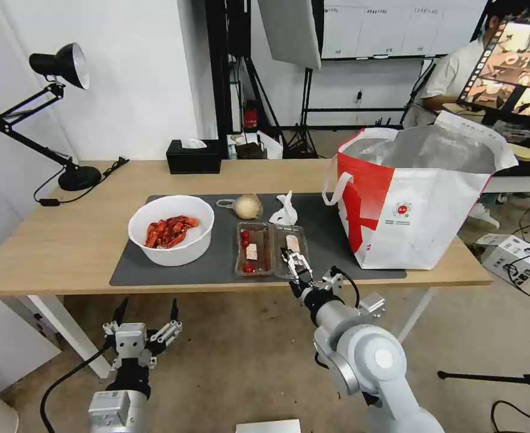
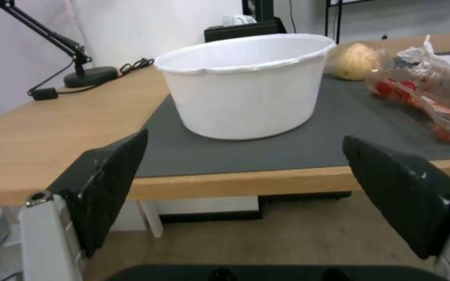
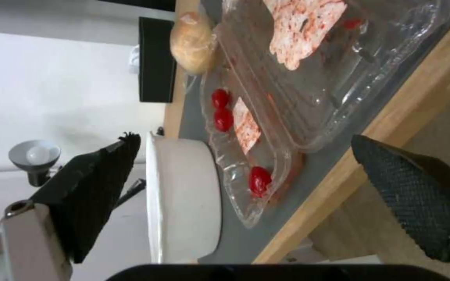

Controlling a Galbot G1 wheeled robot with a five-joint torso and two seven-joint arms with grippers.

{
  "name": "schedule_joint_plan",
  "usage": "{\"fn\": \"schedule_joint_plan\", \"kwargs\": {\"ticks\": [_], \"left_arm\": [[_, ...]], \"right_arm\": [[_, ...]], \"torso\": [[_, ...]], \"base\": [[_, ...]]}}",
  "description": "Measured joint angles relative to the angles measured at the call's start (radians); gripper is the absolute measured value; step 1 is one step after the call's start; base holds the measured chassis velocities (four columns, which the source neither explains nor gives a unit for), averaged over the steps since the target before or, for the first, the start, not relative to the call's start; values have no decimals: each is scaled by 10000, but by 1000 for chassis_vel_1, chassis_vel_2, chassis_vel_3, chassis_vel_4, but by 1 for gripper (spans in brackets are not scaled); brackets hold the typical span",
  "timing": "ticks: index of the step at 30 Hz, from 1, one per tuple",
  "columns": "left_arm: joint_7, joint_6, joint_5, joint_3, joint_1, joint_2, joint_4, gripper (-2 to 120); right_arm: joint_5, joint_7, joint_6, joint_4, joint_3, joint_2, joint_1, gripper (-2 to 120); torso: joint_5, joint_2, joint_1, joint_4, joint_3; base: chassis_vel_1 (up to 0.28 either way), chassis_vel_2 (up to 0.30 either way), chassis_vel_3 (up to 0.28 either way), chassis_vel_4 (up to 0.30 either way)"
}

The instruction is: Pick up the trash from the table and place it into the takeout bag.

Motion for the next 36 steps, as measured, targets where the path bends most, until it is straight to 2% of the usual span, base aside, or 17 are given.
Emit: {"fn": "schedule_joint_plan", "kwargs": {"ticks": [11, 36], "left_arm": [[-6, -2, -8, -37, 43, 30, -15, 100], [-26, -34, -168, -150, 32, 139, 95, 100]], "right_arm": [[-453, 496, 7, -378, -259, 604, 368, 100], [-703, 714, 6, -738, -204, 722, 604, 100]], "torso": [[0, 0, -1, 0, 0], [1, 0, 0, 0, 0]], "base": [[0, 0, 0, 0], [0, 0, 0, 0]]}}
